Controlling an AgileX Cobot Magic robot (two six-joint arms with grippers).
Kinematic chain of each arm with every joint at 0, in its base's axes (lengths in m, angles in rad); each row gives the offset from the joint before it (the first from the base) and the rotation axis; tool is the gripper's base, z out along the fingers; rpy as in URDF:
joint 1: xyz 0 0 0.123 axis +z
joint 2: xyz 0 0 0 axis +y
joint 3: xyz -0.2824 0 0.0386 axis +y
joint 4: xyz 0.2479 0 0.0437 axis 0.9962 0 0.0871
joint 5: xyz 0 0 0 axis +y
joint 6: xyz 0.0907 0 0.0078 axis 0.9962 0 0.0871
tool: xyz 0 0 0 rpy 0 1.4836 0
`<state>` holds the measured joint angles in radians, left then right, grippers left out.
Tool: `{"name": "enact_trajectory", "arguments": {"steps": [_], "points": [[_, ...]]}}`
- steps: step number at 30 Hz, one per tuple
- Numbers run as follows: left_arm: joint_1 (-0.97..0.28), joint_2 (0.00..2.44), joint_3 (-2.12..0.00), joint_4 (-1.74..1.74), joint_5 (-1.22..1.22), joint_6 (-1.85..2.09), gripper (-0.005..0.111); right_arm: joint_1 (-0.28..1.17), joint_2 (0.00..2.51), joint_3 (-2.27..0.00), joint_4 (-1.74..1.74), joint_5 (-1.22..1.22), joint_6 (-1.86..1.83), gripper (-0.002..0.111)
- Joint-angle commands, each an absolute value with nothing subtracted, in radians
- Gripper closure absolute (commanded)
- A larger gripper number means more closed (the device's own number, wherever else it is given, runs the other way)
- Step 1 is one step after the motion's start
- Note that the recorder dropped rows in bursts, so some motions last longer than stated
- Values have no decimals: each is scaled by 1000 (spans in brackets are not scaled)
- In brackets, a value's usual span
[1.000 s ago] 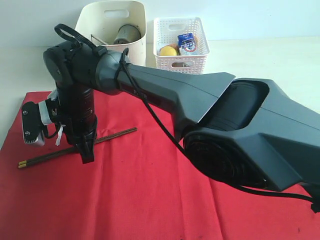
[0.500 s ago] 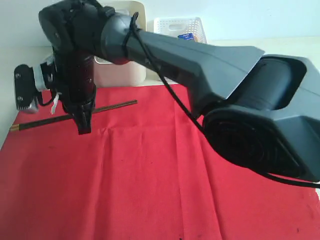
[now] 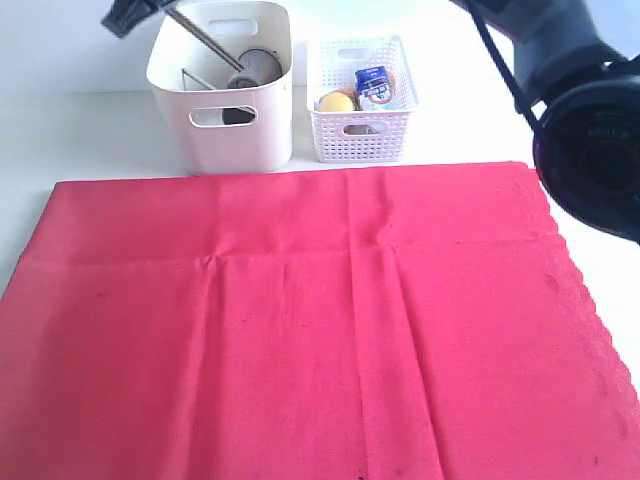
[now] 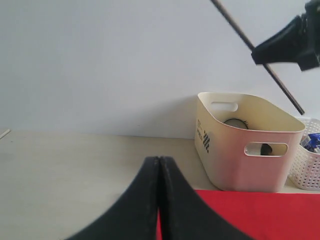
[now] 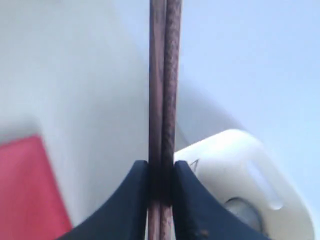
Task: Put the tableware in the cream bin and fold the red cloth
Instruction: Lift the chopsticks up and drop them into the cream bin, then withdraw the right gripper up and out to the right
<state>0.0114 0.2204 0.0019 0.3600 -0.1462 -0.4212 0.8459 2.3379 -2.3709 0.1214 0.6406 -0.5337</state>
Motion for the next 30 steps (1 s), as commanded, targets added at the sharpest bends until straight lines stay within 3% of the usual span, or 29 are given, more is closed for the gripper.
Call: {"name": "enact_trajectory", "arguments": {"steps": [1,8,16,19,26,30], "points": [[14,216,0,359,-145,-424,106,802,2349,-2372,127,420,-378,108],[14,216,0,359,-145,-424,106,773,2428,-2372,131,201,-338,108],[14,216,0,359,-145,-424,106,756,2521,-2372,120,185,-268,106],[14,216,0,359,-145,-424,106,754,2534,-2370,104,185,-224,94],[14,216,0,359,-145,-424,106,753,2536,-2370,45,244,-194,52],[14,216,0,359,-145,-424,106,744,2519,-2370,45,311,-53,45]]}}
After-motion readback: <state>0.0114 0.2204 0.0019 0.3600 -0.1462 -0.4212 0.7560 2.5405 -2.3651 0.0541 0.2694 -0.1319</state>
